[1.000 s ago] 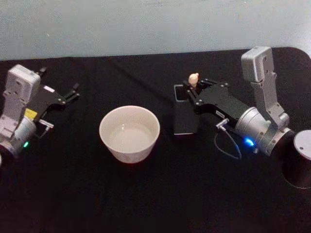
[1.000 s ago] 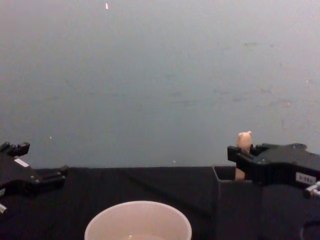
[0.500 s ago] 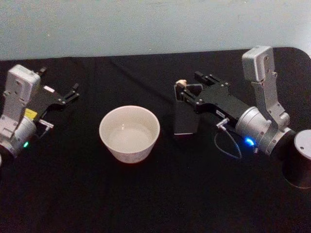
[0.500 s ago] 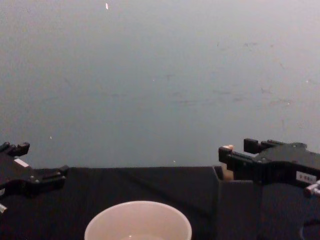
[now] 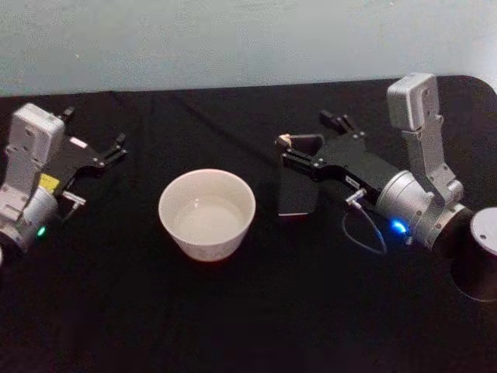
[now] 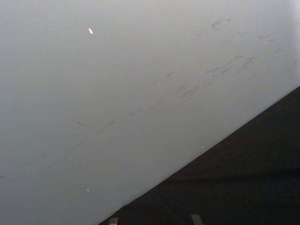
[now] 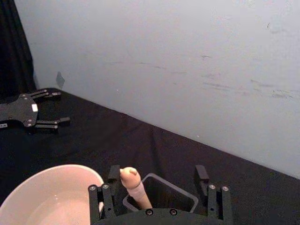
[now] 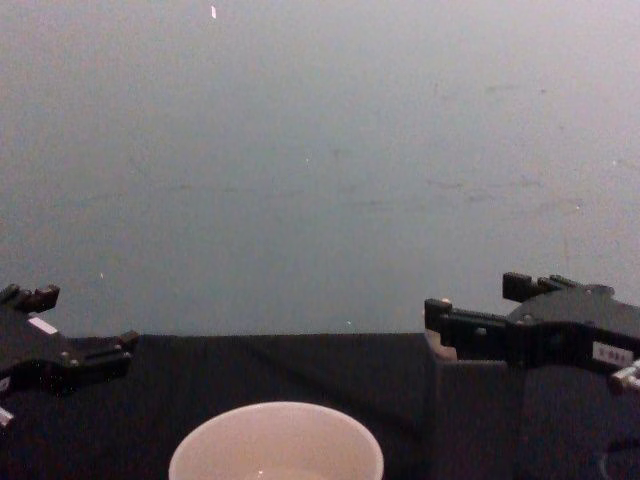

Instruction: Pick up the stirring spoon with one hand, stir inside the cup, then place it back in its original position.

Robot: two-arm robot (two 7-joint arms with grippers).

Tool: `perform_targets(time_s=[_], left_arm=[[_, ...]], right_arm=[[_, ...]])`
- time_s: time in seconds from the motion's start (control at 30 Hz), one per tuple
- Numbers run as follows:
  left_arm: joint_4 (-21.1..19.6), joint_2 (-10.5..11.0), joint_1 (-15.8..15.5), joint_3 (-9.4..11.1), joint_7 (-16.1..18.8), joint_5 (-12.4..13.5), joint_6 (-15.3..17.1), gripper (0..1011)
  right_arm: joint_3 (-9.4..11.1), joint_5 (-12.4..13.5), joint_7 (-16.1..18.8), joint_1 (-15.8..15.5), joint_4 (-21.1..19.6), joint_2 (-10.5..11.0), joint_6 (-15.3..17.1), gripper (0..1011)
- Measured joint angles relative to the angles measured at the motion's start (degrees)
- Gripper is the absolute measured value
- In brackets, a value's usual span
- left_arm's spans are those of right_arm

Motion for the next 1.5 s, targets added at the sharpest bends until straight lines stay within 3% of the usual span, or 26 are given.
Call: perform_targets(time_s=[0.3, 0.53, 0.67, 0.8, 1.07, 1.27, 1.5], left_arm=[[0.0, 0.0, 0.0, 0.0, 0.0, 0.0, 0.0, 1001], [0.0, 0.0, 0.0, 0.0, 0.0, 0.0, 0.0, 1001], [0.0, 0.0, 0.0, 0.0, 0.0, 0.0, 0.0, 1001], [0.0, 0.0, 0.0, 0.0, 0.0, 0.0, 0.0, 1001], [0.0, 0.0, 0.0, 0.0, 0.0, 0.0, 0.0, 1001], [0.0, 0.0, 0.0, 0.0, 0.0, 0.0, 0.0, 1001], [0.0, 0.0, 0.0, 0.0, 0.0, 0.0, 0.0, 1001]], right_arm=[[0.41, 0.62, 0.4, 0.02, -0.33, -0.09, -0.04, 1002], [3.72, 4.54, -0.06, 1.24, -1.91, -1.33, -0.31, 1002], [5.13, 4.99, -1.98, 2.32, -1.17, -2.06, -0.96, 1002], [5.76, 2.78, -5.1, 3.58, 1.42, -2.87, -1.69, 1002], [5.98, -4.01, -10.35, 5.53, 9.64, -4.8, -4.57, 1002], [5.48, -7.23, -11.38, 5.86, 14.53, -5.52, -5.39, 1002], [5.29, -9.04, -11.64, 5.65, 17.16, -6.12, -4.54, 1002]])
